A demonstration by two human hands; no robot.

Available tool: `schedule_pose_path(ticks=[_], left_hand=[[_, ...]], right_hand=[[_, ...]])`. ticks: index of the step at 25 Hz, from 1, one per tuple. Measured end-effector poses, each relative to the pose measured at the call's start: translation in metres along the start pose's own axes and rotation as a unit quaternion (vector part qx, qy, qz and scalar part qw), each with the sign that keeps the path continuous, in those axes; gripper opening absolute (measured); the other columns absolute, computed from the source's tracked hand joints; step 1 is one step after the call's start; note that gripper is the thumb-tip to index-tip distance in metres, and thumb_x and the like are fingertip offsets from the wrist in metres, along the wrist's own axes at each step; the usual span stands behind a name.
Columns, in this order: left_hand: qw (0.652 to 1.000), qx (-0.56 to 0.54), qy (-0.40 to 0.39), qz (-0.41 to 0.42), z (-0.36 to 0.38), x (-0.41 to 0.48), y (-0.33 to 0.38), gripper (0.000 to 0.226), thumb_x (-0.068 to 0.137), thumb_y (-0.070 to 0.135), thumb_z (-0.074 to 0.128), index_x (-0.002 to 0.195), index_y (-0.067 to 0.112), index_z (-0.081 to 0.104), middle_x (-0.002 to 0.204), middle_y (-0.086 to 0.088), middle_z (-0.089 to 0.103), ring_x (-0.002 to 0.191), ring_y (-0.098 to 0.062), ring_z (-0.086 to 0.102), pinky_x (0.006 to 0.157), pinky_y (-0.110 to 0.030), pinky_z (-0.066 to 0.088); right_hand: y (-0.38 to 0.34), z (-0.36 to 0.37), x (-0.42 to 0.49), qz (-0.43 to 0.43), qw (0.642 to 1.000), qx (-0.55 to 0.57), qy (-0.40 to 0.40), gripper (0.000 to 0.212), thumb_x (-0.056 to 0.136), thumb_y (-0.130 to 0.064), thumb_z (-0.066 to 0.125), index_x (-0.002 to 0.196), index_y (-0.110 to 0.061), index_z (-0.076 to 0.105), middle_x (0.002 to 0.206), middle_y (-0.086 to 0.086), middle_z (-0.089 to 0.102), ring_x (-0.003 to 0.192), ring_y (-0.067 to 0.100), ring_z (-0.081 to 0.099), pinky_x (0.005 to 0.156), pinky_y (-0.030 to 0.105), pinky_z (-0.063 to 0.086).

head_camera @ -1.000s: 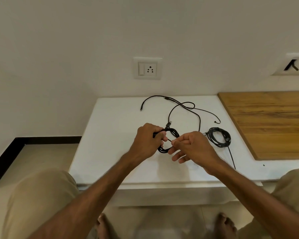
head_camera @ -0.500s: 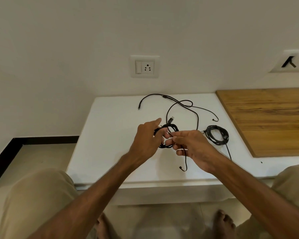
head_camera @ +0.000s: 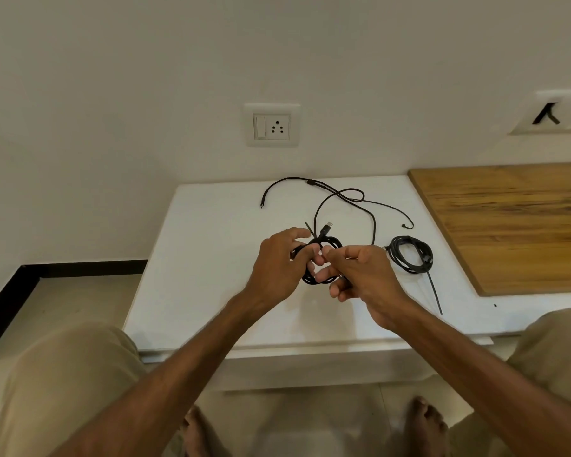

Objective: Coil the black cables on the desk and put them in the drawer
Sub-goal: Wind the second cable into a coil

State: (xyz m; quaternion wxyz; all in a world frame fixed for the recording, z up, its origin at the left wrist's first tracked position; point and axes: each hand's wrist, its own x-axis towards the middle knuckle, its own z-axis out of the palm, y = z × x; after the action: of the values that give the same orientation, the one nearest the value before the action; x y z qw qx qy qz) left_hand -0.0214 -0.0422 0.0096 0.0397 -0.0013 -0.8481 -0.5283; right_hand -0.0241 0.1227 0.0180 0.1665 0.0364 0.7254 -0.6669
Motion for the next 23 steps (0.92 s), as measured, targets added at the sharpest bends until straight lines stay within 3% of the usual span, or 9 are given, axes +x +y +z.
schedule_pose_path(ticks=[3,7,12,17,21,23], left_hand=[[0.999,-0.041,-0.015,-0.015,-0.002,0.002,-0.001,0.017,0.1,0.016,0.061,0.114,0.008,0.067,0.08,-0.003,0.078,0.062,-0.012,0.071,0.073,-0.032,0.062],[0.991,-0.102,-0.054,-0.062,-0.006,0.004,-0.003,0.017,0.1,0.018,0.062,0.114,0.009,0.064,0.086,-0.007,0.079,0.067,-0.015,0.07,0.077,-0.036,0.063],[0.991,-0.079,-0.06,-0.085,-0.003,0.005,-0.011,0.015,0.096,0.02,0.066,0.108,0.013,0.064,0.085,-0.007,0.079,0.074,-0.016,0.071,0.087,-0.048,0.061],[0.992,-0.075,-0.038,-0.098,-0.008,0.007,-0.013,0.016,0.098,0.016,0.063,0.11,0.006,0.061,0.085,-0.008,0.079,0.065,-0.014,0.068,0.082,-0.043,0.063],[0.992,-0.061,-0.009,-0.112,-0.012,0.01,-0.017,0.016,0.099,0.014,0.063,0.11,0.003,0.061,0.086,-0.01,0.079,0.065,-0.017,0.069,0.077,-0.037,0.063],[0.992,-0.051,-0.003,-0.118,-0.011,0.01,-0.018,0.016,0.099,0.015,0.063,0.11,0.003,0.061,0.085,-0.008,0.079,0.065,-0.016,0.069,0.074,-0.034,0.062]], right_hand=[[0.0,-0.001,0.002,-0.003,1.0,0.002,0.006,0.029,0.097,-0.03,0.069,0.091,-0.004,0.077,0.074,0.016,0.075,0.044,0.018,0.056,0.044,0.026,0.045],[0.001,-0.003,0.002,-0.002,1.0,0.001,-0.002,0.026,0.096,-0.029,0.069,0.088,-0.007,0.078,0.072,0.014,0.074,0.046,0.017,0.055,0.046,0.025,0.045],[-0.002,-0.006,0.003,0.04,0.995,-0.042,-0.08,0.022,0.093,-0.006,0.058,0.084,-0.008,0.077,0.083,0.01,0.076,0.061,0.017,0.064,0.058,0.026,0.051],[-0.007,-0.009,0.004,0.054,0.995,-0.017,-0.086,0.025,0.096,0.009,0.051,0.111,0.002,0.069,0.098,0.024,0.077,0.084,0.034,0.078,0.068,0.032,0.064],[-0.008,-0.014,0.002,0.003,0.993,-0.042,-0.114,0.014,0.096,0.0,0.063,0.105,0.003,0.073,0.102,0.021,0.077,0.09,0.026,0.079,0.074,0.03,0.064],[-0.008,-0.013,0.001,-0.036,0.993,-0.075,-0.078,0.015,0.097,-0.011,0.067,0.099,0.0,0.076,0.098,0.015,0.078,0.086,0.022,0.079,0.071,0.032,0.065]])
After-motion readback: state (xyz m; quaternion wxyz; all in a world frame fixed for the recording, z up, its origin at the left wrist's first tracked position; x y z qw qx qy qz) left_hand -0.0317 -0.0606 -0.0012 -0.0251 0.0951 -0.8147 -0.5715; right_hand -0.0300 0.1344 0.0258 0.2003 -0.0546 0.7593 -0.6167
